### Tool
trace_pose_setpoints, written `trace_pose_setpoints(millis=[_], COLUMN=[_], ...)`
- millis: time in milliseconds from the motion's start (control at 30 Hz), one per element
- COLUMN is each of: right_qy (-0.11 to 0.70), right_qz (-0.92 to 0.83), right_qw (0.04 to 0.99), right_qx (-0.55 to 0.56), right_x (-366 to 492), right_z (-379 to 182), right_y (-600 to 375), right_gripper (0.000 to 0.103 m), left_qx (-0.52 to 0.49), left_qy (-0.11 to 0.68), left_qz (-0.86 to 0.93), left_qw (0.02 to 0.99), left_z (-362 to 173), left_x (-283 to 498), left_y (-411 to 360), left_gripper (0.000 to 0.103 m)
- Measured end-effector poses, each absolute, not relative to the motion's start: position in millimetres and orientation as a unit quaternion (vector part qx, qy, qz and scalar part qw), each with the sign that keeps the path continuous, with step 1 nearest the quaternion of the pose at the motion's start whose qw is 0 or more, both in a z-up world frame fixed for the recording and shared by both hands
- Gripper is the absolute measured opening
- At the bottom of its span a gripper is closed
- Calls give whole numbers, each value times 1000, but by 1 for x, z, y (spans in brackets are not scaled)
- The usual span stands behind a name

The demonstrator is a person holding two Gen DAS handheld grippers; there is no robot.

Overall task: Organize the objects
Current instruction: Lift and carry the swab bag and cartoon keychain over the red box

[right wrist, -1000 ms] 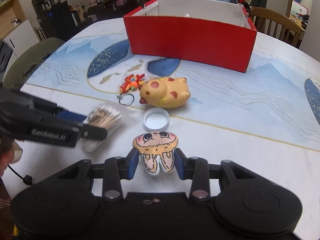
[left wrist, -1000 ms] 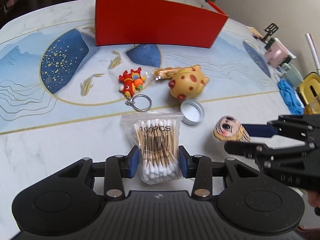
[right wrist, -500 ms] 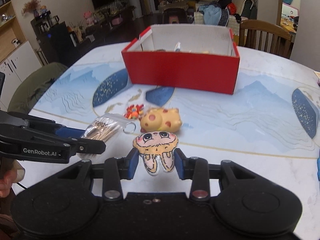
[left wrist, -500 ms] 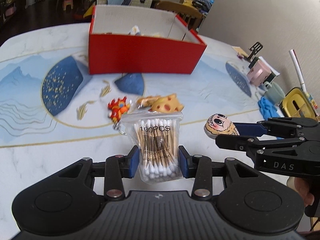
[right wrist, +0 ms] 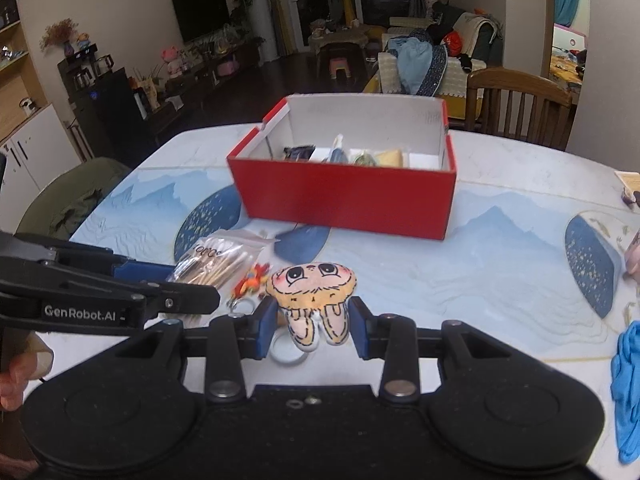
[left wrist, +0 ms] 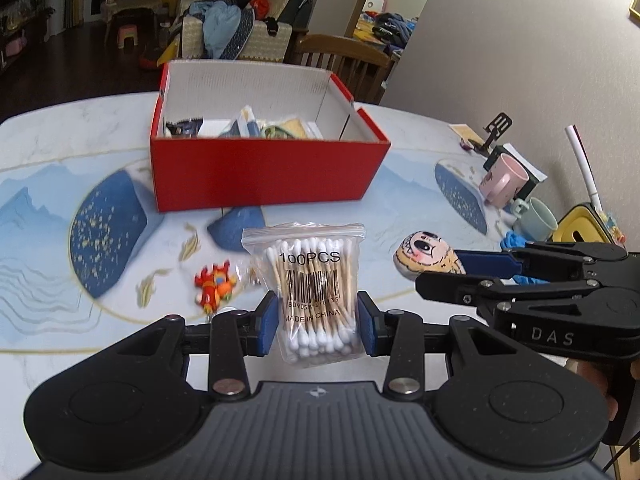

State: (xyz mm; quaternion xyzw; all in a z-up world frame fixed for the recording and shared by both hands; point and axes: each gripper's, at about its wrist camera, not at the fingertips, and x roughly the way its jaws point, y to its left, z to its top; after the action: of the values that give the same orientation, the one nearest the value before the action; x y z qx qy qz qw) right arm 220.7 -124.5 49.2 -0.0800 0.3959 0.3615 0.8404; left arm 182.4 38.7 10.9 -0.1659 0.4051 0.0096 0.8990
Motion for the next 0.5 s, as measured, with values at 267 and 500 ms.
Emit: trace_pose_setpoints(millis=[267,500], right_qy=[366,349], right_qz=[353,355], right_qw=[857,861], right_qx=[-88,-103], right_x=[248,269], right_z=[69,79], right_y=[-123,-112], right_gripper=[37,37], left_qx=[-161,-148], left_qy=[384,372], left_qz=[17,26], left_qw=[909,916], left_z=[30,43], left_x=[207,231], left_y=[48,57], left_gripper=[40,40])
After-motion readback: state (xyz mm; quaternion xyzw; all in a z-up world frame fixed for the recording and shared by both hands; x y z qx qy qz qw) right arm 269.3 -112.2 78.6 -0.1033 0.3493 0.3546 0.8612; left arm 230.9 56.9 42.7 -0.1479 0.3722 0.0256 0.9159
